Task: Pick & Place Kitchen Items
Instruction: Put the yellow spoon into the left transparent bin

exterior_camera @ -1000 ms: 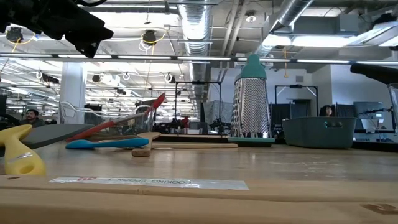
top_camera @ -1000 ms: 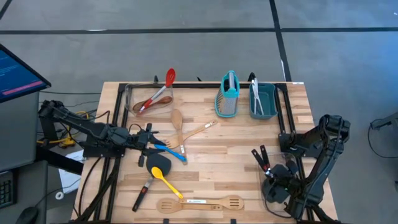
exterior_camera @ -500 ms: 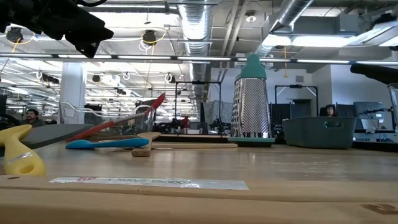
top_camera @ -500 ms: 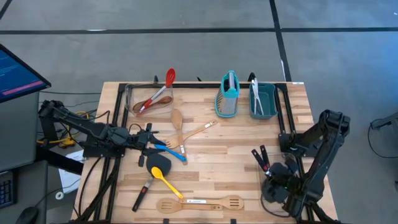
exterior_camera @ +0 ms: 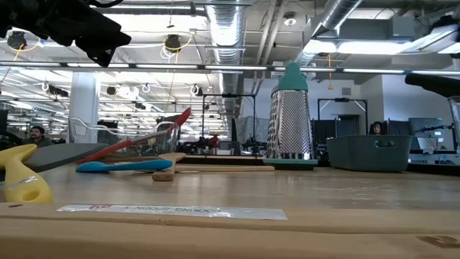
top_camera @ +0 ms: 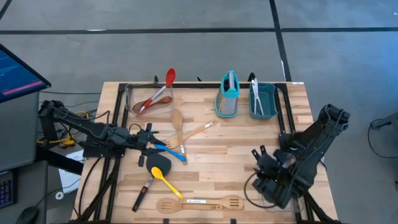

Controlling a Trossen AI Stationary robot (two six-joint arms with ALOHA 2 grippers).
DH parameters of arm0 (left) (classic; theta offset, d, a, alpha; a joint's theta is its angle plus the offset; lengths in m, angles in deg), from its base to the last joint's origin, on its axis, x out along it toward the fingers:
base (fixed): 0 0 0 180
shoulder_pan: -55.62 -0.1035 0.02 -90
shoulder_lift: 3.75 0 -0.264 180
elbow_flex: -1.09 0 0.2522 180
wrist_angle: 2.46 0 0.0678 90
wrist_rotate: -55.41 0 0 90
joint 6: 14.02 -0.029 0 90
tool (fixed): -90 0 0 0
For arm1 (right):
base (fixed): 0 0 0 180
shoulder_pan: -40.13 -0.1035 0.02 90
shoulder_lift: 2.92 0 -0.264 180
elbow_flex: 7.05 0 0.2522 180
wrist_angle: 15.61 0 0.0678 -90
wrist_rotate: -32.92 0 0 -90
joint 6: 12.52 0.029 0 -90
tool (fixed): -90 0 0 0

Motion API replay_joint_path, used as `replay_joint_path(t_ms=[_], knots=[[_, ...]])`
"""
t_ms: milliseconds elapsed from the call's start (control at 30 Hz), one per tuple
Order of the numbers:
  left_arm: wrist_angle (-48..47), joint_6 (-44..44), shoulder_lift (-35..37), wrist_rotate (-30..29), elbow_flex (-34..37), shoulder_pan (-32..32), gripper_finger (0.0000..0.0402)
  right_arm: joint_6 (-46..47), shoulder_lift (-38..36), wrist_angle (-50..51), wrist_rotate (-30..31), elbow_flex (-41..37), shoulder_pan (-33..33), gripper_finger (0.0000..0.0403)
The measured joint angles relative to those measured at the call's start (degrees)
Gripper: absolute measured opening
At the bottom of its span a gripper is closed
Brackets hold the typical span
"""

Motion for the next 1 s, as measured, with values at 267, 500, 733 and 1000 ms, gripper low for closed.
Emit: replay_joint_path(t_ms=[267, 500, 733, 1000], knots=[[0.0, -0.02, 0.02, 0.2, 0.0, 0.02, 0.0104, -21.25, 0.11, -16.81, 3.51, 2.33, 9.27, 0.0113], [-0.02, -0.04, 0.02, 0.15, 0.0, 0.0, 0.0104, -41.06, 0.11, -37.09, 2.94, 2.33, 16.42, 0.0113], [0.0, -0.03, 0.02, 0.11, 0.0, 0.0, 0.0104, -55.16, 0.13, -47.07, 2.86, 2.33, 21.46, 0.0113], [0.0, -0.03, 0.02, -0.11, 0.0, 0.01, 0.0104, -57.43, 1.91, -48.19, 2.94, 2.33, 26.06, 0.0113]])
